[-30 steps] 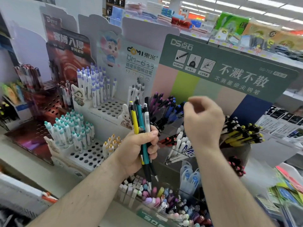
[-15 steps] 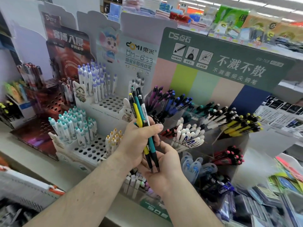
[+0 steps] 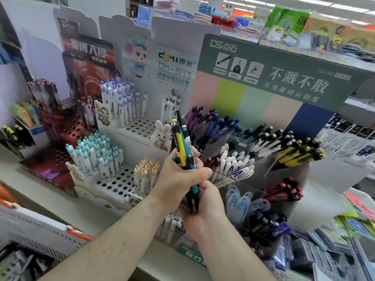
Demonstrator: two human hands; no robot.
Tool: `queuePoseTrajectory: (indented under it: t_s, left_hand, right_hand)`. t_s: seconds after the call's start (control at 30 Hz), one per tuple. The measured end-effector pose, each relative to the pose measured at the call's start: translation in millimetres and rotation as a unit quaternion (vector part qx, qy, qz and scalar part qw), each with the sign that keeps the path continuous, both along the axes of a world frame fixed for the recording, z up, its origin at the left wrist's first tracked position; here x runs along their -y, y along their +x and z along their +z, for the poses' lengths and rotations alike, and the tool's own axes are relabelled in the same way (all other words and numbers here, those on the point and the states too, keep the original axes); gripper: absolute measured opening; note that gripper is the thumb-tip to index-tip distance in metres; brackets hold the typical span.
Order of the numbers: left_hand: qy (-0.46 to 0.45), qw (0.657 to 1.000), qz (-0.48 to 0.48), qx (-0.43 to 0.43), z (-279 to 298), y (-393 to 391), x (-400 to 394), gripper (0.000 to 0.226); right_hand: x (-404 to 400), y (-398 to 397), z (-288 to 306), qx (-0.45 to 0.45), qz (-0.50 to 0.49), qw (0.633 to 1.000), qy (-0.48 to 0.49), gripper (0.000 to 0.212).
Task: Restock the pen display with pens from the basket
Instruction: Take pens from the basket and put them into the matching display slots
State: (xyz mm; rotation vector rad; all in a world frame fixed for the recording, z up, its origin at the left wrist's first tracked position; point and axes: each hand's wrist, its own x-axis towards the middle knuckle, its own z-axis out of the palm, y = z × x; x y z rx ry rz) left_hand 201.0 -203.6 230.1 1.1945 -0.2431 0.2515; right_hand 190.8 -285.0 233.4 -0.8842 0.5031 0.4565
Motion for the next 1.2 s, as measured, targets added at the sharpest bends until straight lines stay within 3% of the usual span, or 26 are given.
queuePoseTrajectory:
  t_s: [0.13,0.23,0.37,0.43,0.5,0.6,0.73,0.83,0.93,1.03,1.13,1.2]
  left_hand:
    - [0.029,0.999,0.012,-0.018,-7.1,-4.1,5.7,0.023]
    - [-0.014,0.998,0.0,-0.056,-7.8,-5.2,7.2,0.012]
    - [-0.038,0.994,-0.066,-0.076,-5.4,-4.3,-2.5,0.013]
    - [-0.041,0.991,-0.092,-0.085,-5.6,-4.1,-8.9,0.011]
    - [-0.019,0.988,-0.122,-0.096,-4.8,-6.4,-14.0,0.009]
    - [0.005,0.979,-0.158,-0.132,-4.7,-10.1,-16.2,0.007]
    - [0.042,0.977,-0.156,-0.141,-3.1,-13.6,-10.5,0.018]
    - [0.045,0.982,-0.132,-0.129,-3.4,-15.0,-8.9,0.02]
    - [0.021,0.981,-0.135,-0.135,-1.3,-16.5,-8.0,0.003]
    - [-0.005,0.978,-0.142,-0.152,-1.6,-15.9,-7.4,0.012]
    - [-0.074,0.975,-0.12,-0.171,-1.3,-13.4,-8.5,0.005]
    - [-0.106,0.971,-0.088,-0.194,-3.2,-9.7,-10.4,0.008]
  right_hand:
    - [0.8,0.9,-0.7,0.027,-0.024,0.999,0.023,0.027]
    - [2.7,0.5,-0.5,0.03,-0.025,0.999,0.018,0.033]
    - [5.5,0.3,-10.9,0.072,0.04,0.992,-0.095,0.037]
    - [11.9,2.6,-12.2,0.13,0.052,0.966,-0.216,0.044]
    - [19.3,7.4,-3.1,0.212,0.0,0.93,-0.3,0.044]
    - [27.5,12.5,22.0,0.339,-0.048,0.88,-0.329,0.033]
    - [29.2,16.9,34.0,0.397,0.056,0.84,-0.366,0.027]
    - [35.2,17.4,34.3,0.395,0.067,0.849,-0.344,0.028]
    - [37.7,16.5,37.1,0.419,0.053,0.83,-0.363,0.023]
    - [40.5,14.6,40.5,0.43,0.025,0.837,-0.339,0.023]
    - [49.3,19.4,47.3,0.421,-0.068,0.849,-0.313,0.027]
    - [57.0,25.6,51.1,0.379,-0.144,0.881,-0.243,0.027]
